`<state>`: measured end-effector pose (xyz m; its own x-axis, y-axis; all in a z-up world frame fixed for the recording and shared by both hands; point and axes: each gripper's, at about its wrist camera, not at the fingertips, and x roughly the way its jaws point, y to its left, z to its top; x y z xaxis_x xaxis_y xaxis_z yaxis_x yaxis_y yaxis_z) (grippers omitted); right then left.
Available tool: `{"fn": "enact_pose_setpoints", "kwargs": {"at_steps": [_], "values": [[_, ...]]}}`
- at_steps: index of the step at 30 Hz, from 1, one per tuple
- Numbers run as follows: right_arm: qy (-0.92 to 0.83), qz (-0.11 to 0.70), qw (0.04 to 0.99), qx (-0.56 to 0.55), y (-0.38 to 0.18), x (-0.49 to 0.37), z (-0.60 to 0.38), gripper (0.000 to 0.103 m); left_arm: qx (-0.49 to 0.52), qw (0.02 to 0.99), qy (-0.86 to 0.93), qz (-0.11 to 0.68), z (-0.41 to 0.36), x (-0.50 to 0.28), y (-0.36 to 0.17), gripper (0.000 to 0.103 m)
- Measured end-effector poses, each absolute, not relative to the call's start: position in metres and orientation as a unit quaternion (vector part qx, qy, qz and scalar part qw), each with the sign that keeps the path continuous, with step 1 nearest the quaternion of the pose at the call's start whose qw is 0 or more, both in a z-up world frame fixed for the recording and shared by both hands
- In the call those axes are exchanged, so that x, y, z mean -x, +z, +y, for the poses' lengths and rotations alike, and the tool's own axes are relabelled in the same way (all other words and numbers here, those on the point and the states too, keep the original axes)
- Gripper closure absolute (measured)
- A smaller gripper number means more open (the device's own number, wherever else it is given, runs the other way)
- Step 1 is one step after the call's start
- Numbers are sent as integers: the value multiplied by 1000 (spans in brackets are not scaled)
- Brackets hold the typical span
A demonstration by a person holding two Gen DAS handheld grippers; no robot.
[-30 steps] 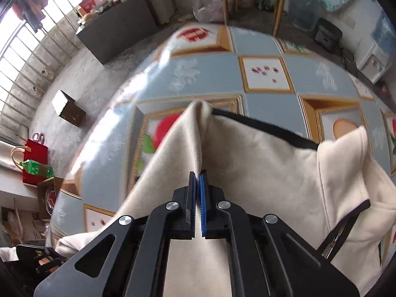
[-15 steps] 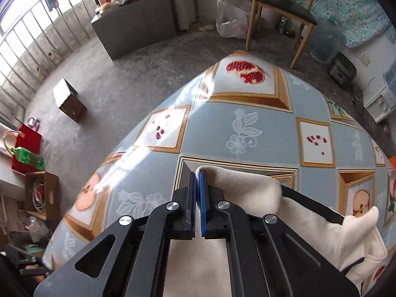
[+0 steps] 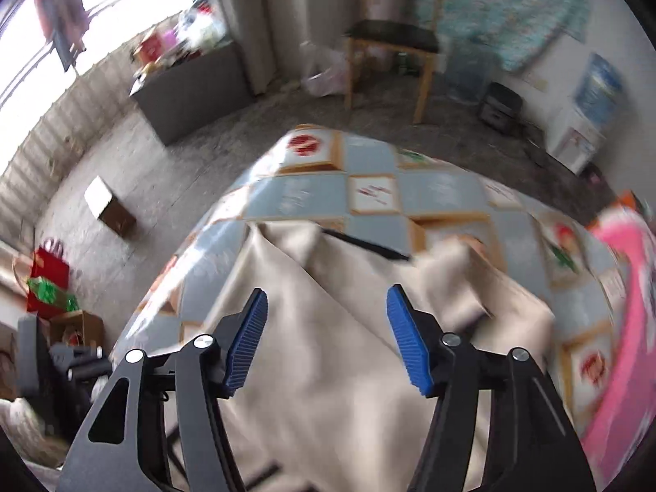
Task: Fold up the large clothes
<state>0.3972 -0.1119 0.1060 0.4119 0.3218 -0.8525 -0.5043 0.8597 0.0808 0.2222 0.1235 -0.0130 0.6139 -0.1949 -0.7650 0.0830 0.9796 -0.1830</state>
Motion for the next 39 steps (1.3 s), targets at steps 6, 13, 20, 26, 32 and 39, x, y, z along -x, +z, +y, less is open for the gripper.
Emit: {"fn": "enact_pose_setpoints", "kwargs": {"at_steps": [6,13,20,26,32,39], "values": [[102,570,812,-72,43,-353,-293,31,42,886,-76,456,110,-224,-7,68],[43,602,775,-188,-31,-335,-366,51,33,873,-83,479,96,-257,-23,68],[57,606,785,-115,-40,-341,-334,98,19,867,-56,496,91,-287,-44,68],[109,518,841,-114,39,-359,-316,99,0,869,-51,492,86,-287,-45,68],[98,477,864,-131,64,-349,-338,100,14,869,-50,492,90,-285,-44,68],[-23,544,831,-116,-20,-345,-383,100,12,868,-62,492,91,-282,-39,68]]}}
